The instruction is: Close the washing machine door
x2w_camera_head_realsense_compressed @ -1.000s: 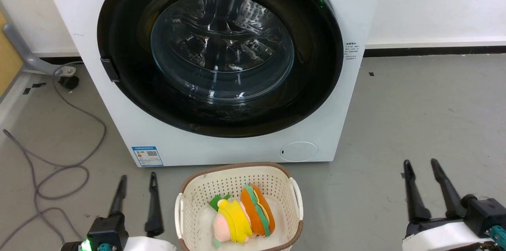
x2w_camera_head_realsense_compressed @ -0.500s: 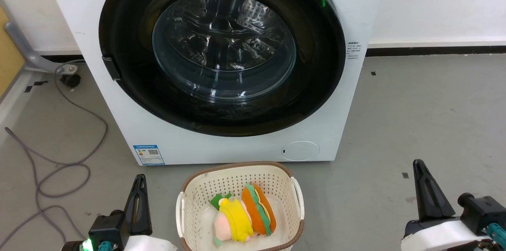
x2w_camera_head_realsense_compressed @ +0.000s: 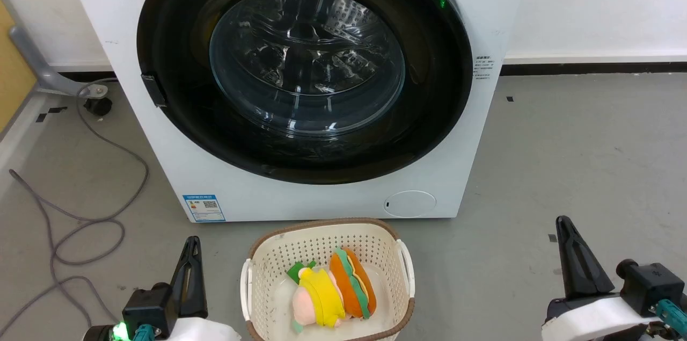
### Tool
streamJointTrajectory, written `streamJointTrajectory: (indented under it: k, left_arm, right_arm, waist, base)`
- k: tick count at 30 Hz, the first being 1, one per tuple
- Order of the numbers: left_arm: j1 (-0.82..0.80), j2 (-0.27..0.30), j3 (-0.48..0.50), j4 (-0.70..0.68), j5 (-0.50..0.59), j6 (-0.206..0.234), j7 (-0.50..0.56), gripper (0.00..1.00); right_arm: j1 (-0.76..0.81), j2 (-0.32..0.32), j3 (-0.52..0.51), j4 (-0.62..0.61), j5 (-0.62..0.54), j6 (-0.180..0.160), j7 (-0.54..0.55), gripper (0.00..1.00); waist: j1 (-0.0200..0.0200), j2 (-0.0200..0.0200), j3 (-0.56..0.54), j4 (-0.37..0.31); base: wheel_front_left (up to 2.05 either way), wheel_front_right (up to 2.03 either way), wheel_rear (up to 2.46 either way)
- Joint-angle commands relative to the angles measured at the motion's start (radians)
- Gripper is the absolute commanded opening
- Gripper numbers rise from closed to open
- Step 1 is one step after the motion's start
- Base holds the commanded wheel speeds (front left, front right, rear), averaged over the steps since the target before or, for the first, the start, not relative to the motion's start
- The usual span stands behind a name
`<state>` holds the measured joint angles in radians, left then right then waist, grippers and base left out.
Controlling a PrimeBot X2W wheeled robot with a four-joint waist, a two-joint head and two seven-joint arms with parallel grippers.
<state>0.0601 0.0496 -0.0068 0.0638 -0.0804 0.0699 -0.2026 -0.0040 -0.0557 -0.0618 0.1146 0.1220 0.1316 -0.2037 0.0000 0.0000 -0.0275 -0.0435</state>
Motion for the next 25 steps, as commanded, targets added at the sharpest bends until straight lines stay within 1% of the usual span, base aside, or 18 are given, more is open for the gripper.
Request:
streamJointTrajectory:
  k: [1,25]
  left_arm:
    - [-0.013,0.0,0.001,-0.007,0.01,-0.005,0.006,0.0]
    - [-0.024,0.0,0.003,-0.021,0.027,-0.02,0.053,0.0]
  right_arm:
    - [0.001,0.001,0.003,-0.011,-0.013,0.0,0.006,0.0]
    - [0.002,0.002,0.017,-0.036,-0.039,0.0,0.054,0.0]
  waist:
    - [0.0,0.0,0.0,0.001]
    - [0.0,0.0,0.007,0.011]
  base:
    - [0.0,0.0,0.0]
    - [0.0,0.0,0.0]
